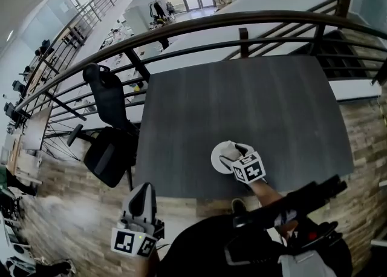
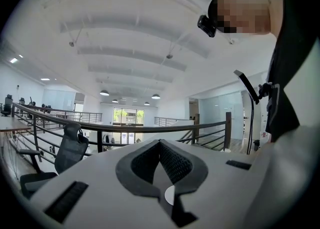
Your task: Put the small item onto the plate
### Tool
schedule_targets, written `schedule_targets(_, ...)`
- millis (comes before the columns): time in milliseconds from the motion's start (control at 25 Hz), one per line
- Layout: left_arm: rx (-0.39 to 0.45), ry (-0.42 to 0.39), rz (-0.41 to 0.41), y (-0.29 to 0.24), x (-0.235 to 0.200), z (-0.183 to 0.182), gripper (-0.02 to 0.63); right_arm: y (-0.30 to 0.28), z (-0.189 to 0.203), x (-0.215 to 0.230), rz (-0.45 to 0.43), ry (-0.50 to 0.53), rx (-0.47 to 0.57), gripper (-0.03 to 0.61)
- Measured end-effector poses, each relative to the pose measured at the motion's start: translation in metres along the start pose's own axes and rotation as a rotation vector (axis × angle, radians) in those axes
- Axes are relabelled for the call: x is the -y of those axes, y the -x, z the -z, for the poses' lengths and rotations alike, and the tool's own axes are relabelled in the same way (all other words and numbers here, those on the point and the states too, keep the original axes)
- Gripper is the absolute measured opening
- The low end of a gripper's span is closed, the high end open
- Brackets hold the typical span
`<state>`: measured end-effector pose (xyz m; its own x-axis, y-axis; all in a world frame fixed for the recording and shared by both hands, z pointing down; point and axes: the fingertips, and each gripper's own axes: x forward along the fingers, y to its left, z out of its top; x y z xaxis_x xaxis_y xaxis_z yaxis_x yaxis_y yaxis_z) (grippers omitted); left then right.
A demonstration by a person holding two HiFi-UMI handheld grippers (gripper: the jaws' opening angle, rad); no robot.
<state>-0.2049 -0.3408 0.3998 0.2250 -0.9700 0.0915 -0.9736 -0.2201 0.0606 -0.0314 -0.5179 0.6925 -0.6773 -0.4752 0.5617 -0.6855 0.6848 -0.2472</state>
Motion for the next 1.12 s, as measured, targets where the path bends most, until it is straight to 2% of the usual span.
schedule_targets(560,-0.041,0.004,-0.06,0.007,-0.006,0.01,0.005,-0.042,0.059,0.015,0.013,0.03,-0.171,0.331)
schedule_targets(840,-0.056,0.012,-0.081,0.009,-0.01,0.016,0.005,-0.053,0.067,0.012,-0.008,0.04,-0.2,0.331)
schedule_targets(1120,-0.061,0.022,-0.073,0.011,-0.003,0.015,0.005,-0.052,0.077,-0.002,-0.045,0.003,-0.242,0.333)
